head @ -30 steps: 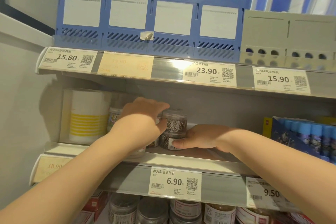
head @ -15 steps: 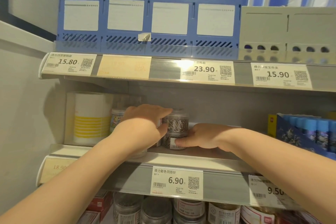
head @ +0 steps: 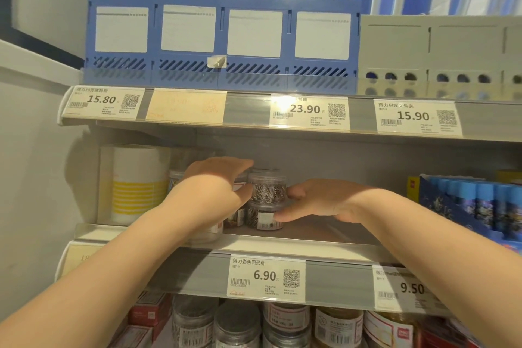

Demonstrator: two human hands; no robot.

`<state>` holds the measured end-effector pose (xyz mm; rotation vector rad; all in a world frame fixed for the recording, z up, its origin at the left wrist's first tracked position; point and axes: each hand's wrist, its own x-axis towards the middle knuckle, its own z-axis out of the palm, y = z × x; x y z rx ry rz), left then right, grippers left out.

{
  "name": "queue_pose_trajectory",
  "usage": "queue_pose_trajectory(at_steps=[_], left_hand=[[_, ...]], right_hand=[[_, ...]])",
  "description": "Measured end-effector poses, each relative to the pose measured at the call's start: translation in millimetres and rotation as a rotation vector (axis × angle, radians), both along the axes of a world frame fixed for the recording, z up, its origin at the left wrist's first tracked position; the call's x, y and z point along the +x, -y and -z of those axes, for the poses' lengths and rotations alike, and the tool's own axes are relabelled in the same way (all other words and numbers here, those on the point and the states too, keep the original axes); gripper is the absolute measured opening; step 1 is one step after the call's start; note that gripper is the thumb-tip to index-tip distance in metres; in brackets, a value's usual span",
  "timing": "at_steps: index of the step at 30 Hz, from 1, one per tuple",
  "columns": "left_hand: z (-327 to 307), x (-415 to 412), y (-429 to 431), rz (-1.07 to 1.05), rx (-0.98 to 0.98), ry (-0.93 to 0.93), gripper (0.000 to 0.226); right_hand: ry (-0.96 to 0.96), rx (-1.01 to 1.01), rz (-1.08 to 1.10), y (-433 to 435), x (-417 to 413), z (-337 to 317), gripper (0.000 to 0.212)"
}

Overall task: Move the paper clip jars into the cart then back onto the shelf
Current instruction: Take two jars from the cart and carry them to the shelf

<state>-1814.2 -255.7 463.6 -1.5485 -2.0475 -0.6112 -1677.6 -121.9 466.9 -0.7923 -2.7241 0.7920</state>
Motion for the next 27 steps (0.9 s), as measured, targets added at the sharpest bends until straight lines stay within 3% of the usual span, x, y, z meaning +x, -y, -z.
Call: queue_pose_trajectory(at_steps=[6, 11, 19, 27], left_hand=[[0, 13, 11, 0.004, 0.042, -0.047, 0.048], [6, 31, 12, -0.046, 0.083, -0.054, 0.032], [15, 74, 19, 0.171, 0.189, 0.039, 0.039], [46, 146, 63, 0.408, 0.254, 0.162, 0.029]], right_hand=[[0.022, -0.011, 0.060, -2, 23, -7, 0.082], [-0.141, -0.088, 0.016, 3, 59, 0, 0.090], [-0.388, 0.060, -0.003, 22, 96, 10, 0.053], [-0.625, 0.141, 0.064, 104, 165, 41, 0.023]])
